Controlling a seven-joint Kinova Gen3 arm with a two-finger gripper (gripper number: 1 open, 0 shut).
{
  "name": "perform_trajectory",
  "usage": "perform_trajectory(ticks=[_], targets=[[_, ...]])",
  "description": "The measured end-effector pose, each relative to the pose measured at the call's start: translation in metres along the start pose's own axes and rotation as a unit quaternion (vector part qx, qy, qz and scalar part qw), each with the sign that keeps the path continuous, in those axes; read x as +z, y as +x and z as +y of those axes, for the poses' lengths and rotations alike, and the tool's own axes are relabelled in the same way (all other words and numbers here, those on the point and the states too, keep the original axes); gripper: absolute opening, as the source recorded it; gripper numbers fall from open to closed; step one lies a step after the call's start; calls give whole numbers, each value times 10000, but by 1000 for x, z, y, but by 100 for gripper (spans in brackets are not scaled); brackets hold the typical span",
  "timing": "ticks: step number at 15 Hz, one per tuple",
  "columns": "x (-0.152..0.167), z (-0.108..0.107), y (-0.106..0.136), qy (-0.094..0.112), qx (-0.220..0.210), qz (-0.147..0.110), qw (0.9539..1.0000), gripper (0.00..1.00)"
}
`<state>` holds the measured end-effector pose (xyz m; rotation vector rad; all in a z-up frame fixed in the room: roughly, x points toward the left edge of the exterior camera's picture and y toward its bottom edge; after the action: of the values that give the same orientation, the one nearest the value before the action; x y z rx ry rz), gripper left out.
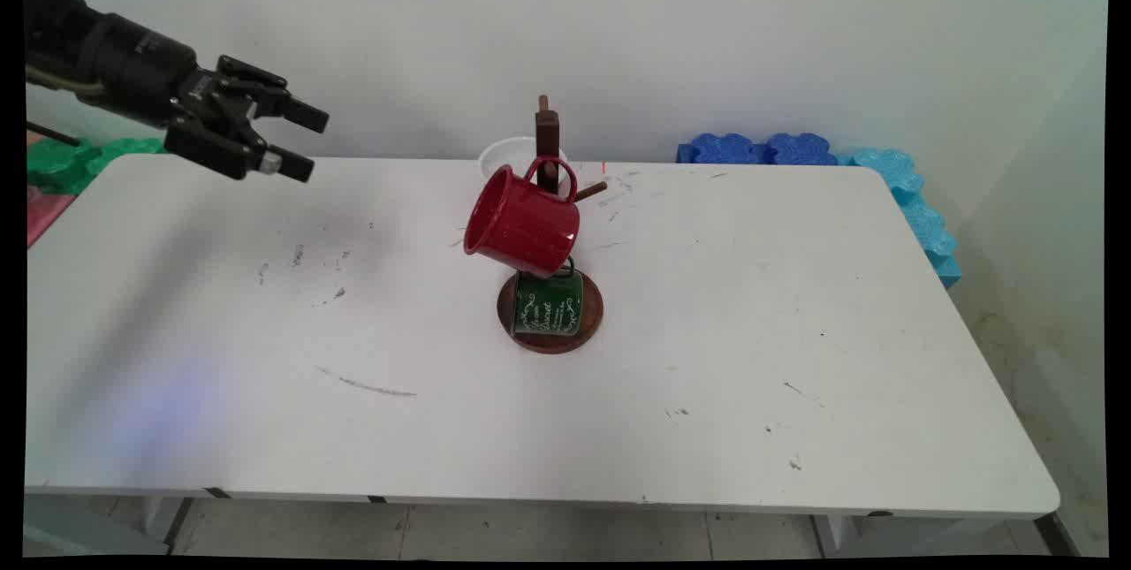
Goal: Pick up the red mug from the rack
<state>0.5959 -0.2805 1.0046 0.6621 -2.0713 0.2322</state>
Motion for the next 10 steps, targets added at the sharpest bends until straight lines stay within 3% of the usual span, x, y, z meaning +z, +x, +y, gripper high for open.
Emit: perform_trajectory(ticks=[10], targets=[[50,53,14,-256,42,-190,9995,100]])
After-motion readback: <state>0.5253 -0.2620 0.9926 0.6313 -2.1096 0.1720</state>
